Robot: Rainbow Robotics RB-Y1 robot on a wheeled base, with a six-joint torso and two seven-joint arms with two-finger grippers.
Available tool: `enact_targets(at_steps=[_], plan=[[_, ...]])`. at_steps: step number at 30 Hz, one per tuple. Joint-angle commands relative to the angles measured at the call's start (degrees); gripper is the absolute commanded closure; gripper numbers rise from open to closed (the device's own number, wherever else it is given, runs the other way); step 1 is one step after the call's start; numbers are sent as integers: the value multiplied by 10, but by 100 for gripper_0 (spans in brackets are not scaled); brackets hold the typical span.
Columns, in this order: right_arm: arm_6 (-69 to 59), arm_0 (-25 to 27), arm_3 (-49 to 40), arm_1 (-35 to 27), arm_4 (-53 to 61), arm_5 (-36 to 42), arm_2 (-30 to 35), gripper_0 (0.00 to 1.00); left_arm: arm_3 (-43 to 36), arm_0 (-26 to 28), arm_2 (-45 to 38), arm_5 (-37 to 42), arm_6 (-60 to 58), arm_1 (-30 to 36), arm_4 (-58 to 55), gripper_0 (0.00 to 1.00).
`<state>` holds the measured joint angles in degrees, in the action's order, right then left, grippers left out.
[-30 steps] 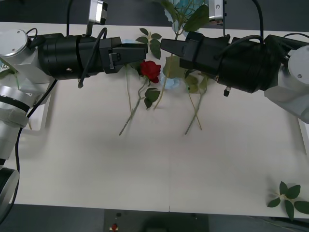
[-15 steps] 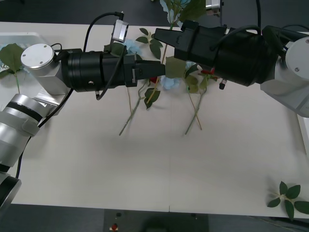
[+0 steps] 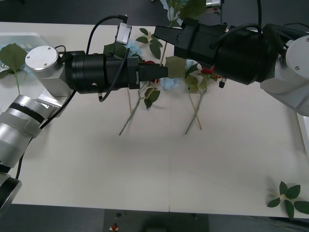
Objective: Put the red flowers into the right box and the blue flowers into the left box
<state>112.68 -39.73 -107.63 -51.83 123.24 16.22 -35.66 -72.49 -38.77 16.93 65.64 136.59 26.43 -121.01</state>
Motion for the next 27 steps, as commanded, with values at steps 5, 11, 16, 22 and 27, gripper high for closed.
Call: enact_targets(at_steps=[5,11,16,22,27], plan=[[-14,-14,-17,-2,4,-1,9,100,-15,-2,0,-7,32,16,-6,100],[-14,-15,-13,-2,5,-1,9,100,-14,-2,0,-7,35,16,-7,100],[-12,-14,-10,-2,4,-1,9,100,-14,-3,0,-8,37,17,-8,100],[-10,-14,-9,-3,1,-8,9,47,-14,-3,0,-8,39,16,-9,100],[-6,-15,-7,-3,-3,-11,9,0,-14,-2,0,-8,40,16,-9,100]])
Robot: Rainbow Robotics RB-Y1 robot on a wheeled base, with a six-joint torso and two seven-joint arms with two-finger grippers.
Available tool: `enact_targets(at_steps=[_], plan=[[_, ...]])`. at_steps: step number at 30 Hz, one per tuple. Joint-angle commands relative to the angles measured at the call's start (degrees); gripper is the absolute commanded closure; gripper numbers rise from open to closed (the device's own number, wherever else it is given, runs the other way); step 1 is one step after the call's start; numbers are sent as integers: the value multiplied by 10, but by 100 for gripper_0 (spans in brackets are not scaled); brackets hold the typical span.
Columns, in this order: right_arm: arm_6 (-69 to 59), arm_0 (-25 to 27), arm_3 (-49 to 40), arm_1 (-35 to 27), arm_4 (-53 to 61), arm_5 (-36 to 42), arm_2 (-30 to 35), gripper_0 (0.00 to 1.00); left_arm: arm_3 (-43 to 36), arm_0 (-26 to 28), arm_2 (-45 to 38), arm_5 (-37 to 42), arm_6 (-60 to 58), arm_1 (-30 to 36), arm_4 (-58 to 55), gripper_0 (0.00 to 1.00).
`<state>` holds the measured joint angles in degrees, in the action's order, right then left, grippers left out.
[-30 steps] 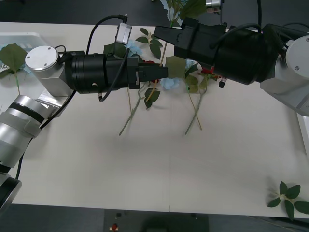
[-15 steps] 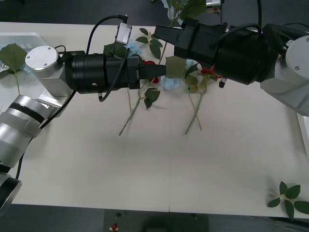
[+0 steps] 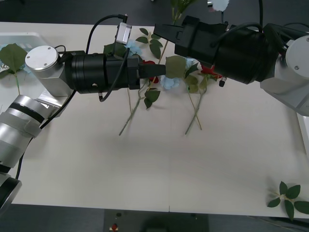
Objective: Put the red flowers into the right box and the blue flowers into the left box
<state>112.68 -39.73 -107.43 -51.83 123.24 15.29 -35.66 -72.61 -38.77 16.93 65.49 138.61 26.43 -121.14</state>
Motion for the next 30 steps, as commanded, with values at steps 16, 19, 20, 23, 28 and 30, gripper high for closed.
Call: enact_targets(at_steps=[16,19,20,23,28,30], plan=[[1,-13,-1,-105,14,89,9,0,-14,-3,0,-5,25,30,-14,100],[3,-12,5,-157,46,134,13,0,-14,-2,0,-1,26,42,-21,100],[2,-12,6,-166,52,143,15,0,-13,-2,0,0,26,44,-22,100],[-4,-11,20,-223,82,216,28,0,-14,-3,0,1,26,65,-24,100],[-13,-11,64,-301,121,314,40,0,-14,-3,0,2,26,123,-24,100],[-27,-10,86,-315,121,347,39,0,-14,-3,0,2,26,148,-27,100]])
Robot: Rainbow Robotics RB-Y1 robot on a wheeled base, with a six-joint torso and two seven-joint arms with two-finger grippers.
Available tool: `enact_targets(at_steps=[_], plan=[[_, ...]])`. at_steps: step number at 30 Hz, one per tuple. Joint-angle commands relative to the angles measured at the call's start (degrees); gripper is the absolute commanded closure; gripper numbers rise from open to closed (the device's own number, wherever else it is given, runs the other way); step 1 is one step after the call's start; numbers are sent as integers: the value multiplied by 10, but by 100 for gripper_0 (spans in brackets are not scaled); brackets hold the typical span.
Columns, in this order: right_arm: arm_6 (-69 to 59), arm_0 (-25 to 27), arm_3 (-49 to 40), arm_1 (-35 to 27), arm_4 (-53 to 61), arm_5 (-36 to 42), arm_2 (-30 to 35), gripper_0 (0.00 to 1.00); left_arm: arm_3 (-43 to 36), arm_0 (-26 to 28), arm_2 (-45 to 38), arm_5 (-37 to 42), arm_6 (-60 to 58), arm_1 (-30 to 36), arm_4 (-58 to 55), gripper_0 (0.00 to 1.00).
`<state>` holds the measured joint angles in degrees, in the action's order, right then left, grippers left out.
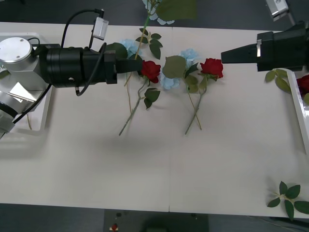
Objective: Put the red flowers into the right box and the blue flowers into the left box
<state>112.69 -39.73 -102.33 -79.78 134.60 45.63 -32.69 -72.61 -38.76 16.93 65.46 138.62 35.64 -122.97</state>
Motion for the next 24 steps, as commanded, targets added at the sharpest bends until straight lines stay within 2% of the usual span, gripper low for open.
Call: enact_targets(at_steps=[1,5,9,12,17,24], plan=[[-50,-3,51,-42,-3,65,10,0,-14,-3,0,3,25,74,-15,100],[-119,26,83,-56,-54,86,10,0,-14,-3,0,0,26,128,-35,100],[-271,30,99,-26,-151,95,11,0,-13,-2,0,-13,32,198,-43,100],[-391,27,93,16,-256,96,27,0,-2,-3,0,-16,32,245,-45,100],[-557,18,94,124,-448,124,66,0,40,-3,0,-16,37,305,-45,100],[-671,-9,126,260,-674,163,79,0,101,-2,0,-16,42,363,15,100]])
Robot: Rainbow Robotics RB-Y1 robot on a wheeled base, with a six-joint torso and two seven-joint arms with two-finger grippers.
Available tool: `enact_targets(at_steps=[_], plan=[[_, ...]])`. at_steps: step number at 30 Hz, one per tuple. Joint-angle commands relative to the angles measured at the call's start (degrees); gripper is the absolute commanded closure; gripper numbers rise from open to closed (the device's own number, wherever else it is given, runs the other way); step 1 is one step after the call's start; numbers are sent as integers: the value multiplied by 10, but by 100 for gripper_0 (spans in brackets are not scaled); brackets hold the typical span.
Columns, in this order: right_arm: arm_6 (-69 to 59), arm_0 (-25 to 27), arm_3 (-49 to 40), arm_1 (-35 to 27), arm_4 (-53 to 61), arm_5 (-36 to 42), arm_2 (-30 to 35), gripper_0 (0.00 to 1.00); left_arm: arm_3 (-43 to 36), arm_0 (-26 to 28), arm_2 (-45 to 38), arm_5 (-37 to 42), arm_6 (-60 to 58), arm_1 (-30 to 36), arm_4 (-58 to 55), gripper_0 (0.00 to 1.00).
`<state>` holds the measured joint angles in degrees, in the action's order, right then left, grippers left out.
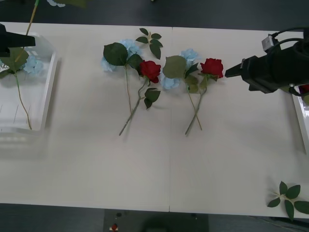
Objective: Put the red flowers into the right box and the blue flowers into the left box
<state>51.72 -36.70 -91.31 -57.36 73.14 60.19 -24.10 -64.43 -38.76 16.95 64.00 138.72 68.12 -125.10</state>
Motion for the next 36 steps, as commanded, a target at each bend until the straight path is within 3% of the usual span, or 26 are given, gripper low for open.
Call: enact_targets(at_steps=[1,8,16,26,36], plan=[[-75,-44,22,59,-97,33,-7,0,29,-3,0,-3,41,47,55,100],[-125,-51,44,171,-312,106,-7,0,64,-2,0,-9,42,79,175,100],[-150,-71,118,272,-451,134,-7,0,112,-2,0,-6,53,80,225,100],[-160,-87,190,326,-517,110,-7,0,209,-2,0,-7,105,72,229,100],[-153,-87,267,366,-561,48,-7,0,324,-2,1,-20,163,2,232,100]])
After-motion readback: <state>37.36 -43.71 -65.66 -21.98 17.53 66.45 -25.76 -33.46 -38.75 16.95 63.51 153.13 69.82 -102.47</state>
